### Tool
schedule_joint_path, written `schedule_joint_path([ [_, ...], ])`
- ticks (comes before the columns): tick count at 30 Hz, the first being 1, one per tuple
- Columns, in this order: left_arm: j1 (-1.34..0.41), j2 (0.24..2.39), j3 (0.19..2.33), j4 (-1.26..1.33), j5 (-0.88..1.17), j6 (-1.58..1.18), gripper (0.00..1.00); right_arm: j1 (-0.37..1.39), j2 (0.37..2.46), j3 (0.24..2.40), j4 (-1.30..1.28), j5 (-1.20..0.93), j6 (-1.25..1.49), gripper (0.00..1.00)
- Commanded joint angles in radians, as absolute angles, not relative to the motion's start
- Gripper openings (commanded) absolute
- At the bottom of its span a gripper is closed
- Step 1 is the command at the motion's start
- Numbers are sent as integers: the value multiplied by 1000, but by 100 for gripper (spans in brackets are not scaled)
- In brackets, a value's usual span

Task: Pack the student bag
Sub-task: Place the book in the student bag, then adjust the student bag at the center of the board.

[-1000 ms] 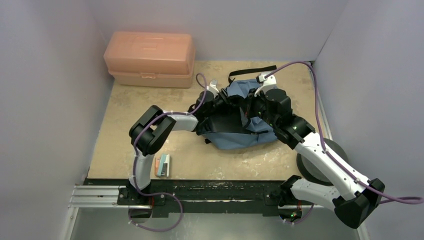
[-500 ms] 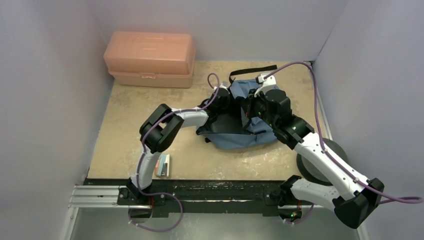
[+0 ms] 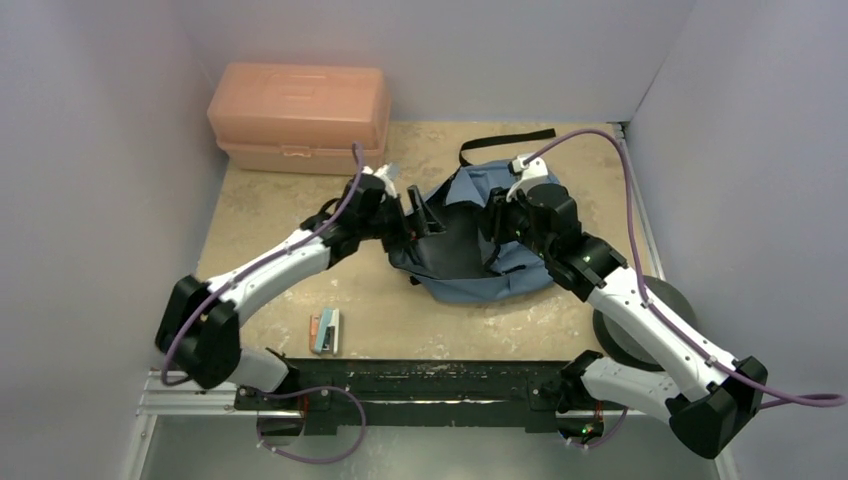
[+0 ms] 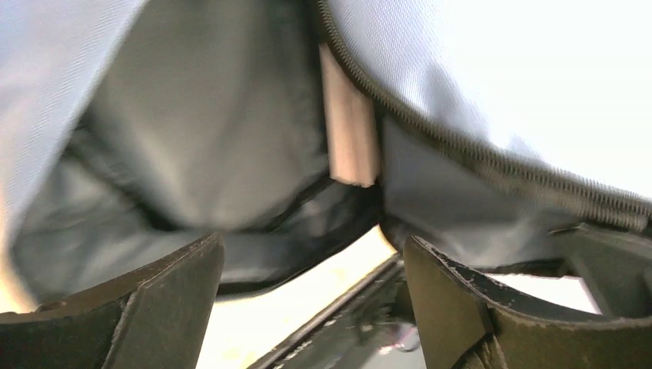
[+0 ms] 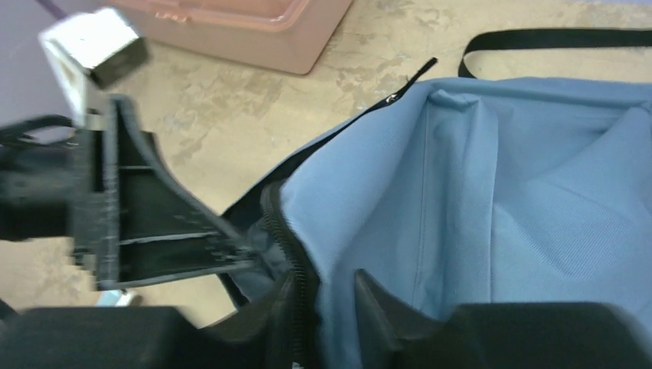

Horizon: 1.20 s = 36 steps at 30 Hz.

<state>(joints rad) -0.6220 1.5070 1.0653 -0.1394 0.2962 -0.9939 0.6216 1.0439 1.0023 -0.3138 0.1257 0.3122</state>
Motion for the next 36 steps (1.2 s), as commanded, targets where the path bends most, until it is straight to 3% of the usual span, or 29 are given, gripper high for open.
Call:
schedule_joint_path([
  [1,-595,1300,919,-360,93,-714,89,621,1007,974,-315,-39,327,45],
  [4,-551,1282,884,-369,64,-659,93,622,1051,986,-374,-202,270,69],
  [8,-545,1387,944,-383,51,-606,93,622,1019,955,-397,-329,295,83],
  [10,-543,1439,957,-364,43,-598,91,621,975,942,-426,-230,340,87],
  [13,-522,1526,981,-346,83,-607,70,610,939,927,-515,88,433,98],
  [15,-516,1546,972,-324,106,-617,53,572,944,892,-547,228,507,99],
  [19,-515,1496,901,-267,120,-650,1,426,947,762,-472,236,619,99],
  [24,-516,1348,737,-187,174,-738,0,353,989,651,-269,175,653,93],
  [28,-568,1226,561,-39,236,-904,0,353,1118,651,-53,175,591,80],
  [32,-680,1149,472,41,205,-1031,0,352,1317,798,60,254,478,72],
  [36,-704,1104,447,40,225,-1066,2,356,1425,1009,-54,322,368,67],
])
